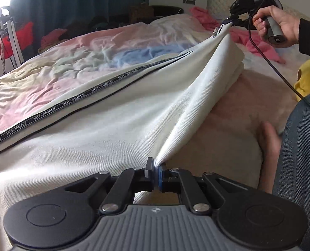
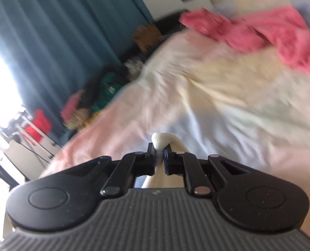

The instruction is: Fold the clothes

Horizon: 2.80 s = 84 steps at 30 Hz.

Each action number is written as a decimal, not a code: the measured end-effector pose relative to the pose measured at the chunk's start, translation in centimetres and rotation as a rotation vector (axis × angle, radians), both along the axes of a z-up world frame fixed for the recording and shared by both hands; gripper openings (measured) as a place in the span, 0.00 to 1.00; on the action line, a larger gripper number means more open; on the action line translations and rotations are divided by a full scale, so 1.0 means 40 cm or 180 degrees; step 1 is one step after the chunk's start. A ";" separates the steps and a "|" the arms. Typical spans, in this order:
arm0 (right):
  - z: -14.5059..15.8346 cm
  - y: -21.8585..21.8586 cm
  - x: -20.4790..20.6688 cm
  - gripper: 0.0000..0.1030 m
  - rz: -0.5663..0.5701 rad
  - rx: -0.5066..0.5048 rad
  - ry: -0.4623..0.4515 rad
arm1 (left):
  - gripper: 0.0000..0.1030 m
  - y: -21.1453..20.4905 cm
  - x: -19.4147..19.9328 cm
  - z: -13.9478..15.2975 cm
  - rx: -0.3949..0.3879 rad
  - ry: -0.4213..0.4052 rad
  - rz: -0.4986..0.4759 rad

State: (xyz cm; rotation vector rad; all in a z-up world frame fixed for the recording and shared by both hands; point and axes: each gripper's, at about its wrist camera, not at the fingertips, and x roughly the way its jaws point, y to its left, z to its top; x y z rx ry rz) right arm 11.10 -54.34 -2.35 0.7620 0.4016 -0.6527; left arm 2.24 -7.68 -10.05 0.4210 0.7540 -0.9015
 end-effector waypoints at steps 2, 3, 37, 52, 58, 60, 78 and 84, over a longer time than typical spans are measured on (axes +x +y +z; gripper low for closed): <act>-0.041 -0.007 -0.015 0.11 0.0038 -0.0015 0.0144 | 0.05 -0.005 0.001 -0.011 0.0047 0.0025 0.0030; -0.061 -0.008 -0.019 0.11 0.0069 -0.0048 0.0241 | 0.05 -0.007 0.003 -0.018 0.0061 0.0036 0.0037; -0.120 0.371 -0.135 0.84 -0.0888 -0.0126 -0.0549 | 0.52 -0.654 0.587 -0.022 0.0076 0.1377 -0.0721; -0.180 0.340 -0.102 0.84 -0.0864 0.0193 -0.0538 | 0.02 -0.801 0.601 -0.068 0.0443 0.1238 -0.0399; -0.171 0.342 -0.107 0.84 -0.0876 0.0161 -0.0558 | 0.02 -0.831 0.575 -0.035 0.0559 0.0565 -0.0271; -0.169 0.343 -0.107 0.84 -0.0876 0.0155 -0.0548 | 0.03 -0.841 0.566 -0.024 0.0596 0.0340 -0.0228; -0.121 0.392 -0.077 0.84 -0.0258 -0.0238 -0.0469 | 0.58 -0.268 0.368 0.208 -0.0547 -0.0305 0.1290; -0.056 0.470 -0.066 0.84 0.0292 -0.0668 -0.0367 | 0.64 -0.043 0.215 0.286 -0.0662 -0.0652 0.1771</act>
